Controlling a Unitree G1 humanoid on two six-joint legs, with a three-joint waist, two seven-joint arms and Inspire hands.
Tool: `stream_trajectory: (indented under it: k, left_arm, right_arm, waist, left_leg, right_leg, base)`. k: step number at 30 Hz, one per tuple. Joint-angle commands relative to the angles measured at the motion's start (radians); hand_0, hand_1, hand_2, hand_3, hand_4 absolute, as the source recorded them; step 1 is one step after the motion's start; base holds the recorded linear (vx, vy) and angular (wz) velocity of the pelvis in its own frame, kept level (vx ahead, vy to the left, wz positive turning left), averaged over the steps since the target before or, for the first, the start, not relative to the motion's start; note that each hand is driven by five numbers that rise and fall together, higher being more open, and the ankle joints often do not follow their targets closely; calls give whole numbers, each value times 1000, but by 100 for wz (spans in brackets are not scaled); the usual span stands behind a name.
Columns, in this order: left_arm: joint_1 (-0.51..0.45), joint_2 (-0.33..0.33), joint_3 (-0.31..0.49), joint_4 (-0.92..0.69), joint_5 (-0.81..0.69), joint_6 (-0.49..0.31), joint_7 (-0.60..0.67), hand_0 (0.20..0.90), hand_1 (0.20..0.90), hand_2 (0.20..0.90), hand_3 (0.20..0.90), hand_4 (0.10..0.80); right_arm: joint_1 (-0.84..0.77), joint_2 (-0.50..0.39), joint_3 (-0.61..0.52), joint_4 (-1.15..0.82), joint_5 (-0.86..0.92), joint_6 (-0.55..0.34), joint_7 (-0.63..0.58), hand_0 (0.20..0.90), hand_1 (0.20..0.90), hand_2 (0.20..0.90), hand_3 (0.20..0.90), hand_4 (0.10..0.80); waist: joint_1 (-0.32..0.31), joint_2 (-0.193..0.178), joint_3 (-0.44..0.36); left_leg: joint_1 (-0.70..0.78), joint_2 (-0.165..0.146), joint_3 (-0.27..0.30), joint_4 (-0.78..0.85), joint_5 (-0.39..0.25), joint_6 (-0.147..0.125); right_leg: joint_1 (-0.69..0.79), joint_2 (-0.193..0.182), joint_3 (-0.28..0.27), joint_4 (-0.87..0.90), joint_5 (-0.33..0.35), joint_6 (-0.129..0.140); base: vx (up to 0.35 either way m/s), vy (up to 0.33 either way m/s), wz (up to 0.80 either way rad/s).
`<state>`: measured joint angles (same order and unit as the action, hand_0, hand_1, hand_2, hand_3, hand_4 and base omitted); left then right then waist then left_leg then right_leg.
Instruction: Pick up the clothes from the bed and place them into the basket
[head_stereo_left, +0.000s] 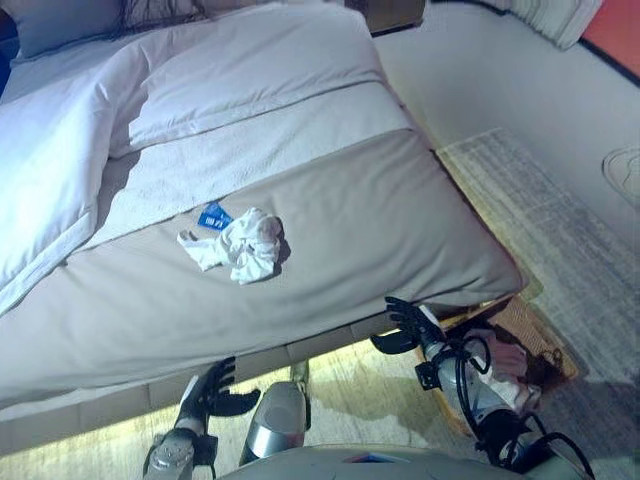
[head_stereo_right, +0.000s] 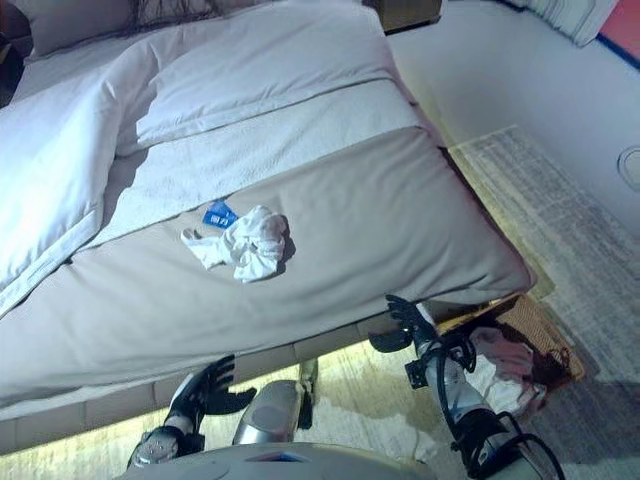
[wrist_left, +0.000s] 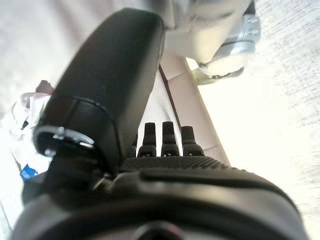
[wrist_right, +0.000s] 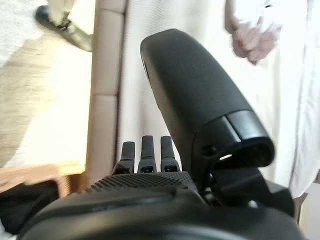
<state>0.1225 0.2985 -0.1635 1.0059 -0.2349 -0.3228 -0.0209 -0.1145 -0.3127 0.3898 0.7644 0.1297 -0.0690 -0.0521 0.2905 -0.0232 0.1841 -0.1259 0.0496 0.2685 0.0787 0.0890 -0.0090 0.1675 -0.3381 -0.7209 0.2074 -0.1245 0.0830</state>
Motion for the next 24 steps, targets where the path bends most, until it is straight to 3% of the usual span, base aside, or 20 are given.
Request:
stream_trajectory:
  k: [1, 3, 4, 5, 6, 8, 9, 14, 17, 24]
  left_arm:
    - [-56, 29, -15, -36, -42, -51, 36, 900, 900, 900, 900, 800]
    - [-77, 27, -25, -33, -36, -41, 39, 900, 900, 900, 900, 800]
    - [-85, 27, -31, -37, -45, -35, 37, 900, 900, 900, 900, 800]
    - [-90, 28, -40, -39, -43, -32, 32, 900, 900, 900, 900, 800]
    - [-95, 29, -51, -41, -34, -29, 28, 900, 900, 900, 900, 800]
    - [-117, 36, -107, -35, 1, -33, 24, 900, 900, 900, 900, 800]
    - [-133, 41, -132, -25, 11, -26, 27, 900, 900, 900, 900, 800]
    - [-160, 77, -145, 15, 13, -14, 71, 900, 900, 900, 900, 800]
    - [-144, 79, -131, 32, 35, -11, 95, 900, 900, 900, 900, 800]
    - [-110, 79, -133, 37, 28, -29, 77, 900, 900, 900, 900, 800]
  right_arm:
    - [-34, -20, -3, 5, -106, -89, -7, 900, 900, 900, 900, 800]
    - [-39, -19, 6, 9, -113, -73, -13, 900, 900, 900, 900, 800]
    - [-39, -19, 8, 3, -125, -69, -19, 900, 900, 900, 900, 800]
    - [-39, -19, 9, -1, -128, -68, -28, 900, 900, 900, 900, 800]
    - [-42, -19, 14, -3, -130, -65, -42, 900, 900, 900, 900, 800]
    - [-58, -32, 19, 2, -117, -60, -86, 900, 900, 900, 900, 800]
    - [-75, -51, 14, 16, -136, -68, -99, 900, 900, 900, 900, 800]
    - [-161, -122, 32, 77, -248, -144, -84, 900, 900, 900, 900, 800]
    - [-215, -142, 45, 112, -288, -150, -102, 900, 900, 900, 900, 800]
    - [-412, -170, 79, 212, -364, -152, -176, 900, 900, 900, 900, 800]
  waist:
    - [22, 1, -74]
    - [14, -18, -89]
    - [8, -11, -96]
    - [-3, -6, -98]
    - [-15, -4, -100]
    - [-55, -5, -95]
    - [-79, -20, -88]
    - [-113, -61, -58]
    - [-85, -73, -60]
    - [1, -70, -43]
  left_leg:
    - [1, -34, -28, -83, 24, -19]
    - [49, -84, -58, -123, 6, 22]
    - [53, -80, -61, -126, 13, 43]
    - [64, -78, -81, -134, 8, 50]
    - [71, -76, -97, -139, 1, 55]
    - [91, -70, -155, -145, -9, 58]
    - [101, -77, -195, -148, -17, 54]
    - [125, -84, -294, -147, -55, 40]
    - [107, -92, -340, -139, -44, 37]
    - [66, -100, -386, -98, -35, 21]
  right_leg:
    - [5, 52, 102, 54, 129, 63]
    - [-30, -5, 164, 190, 244, 116]
    - [-59, -14, 188, 252, 297, 108]
    - [-85, -8, 233, 292, 304, 106]
    - [-120, 7, 283, 320, 301, 102]
    - [-174, 103, 389, 294, 254, 73]
    - [-194, 143, 443, 194, 248, 64]
    - [-251, 201, 543, -76, 253, 56]
    - [-212, 228, 548, -104, 214, 36]
    - [-157, 237, 486, -150, 171, 7]
  base:
    - [196, 210, 25]
    - [164, 219, 47]
    - [117, 148, 68]
    - [85, 73, 59]
    - [146, -6, 60]
    - [219, -149, 139]
    - [209, -220, 186]
    - [185, -263, 111]
    - [120, -152, 93]
    - [74, -64, 39]
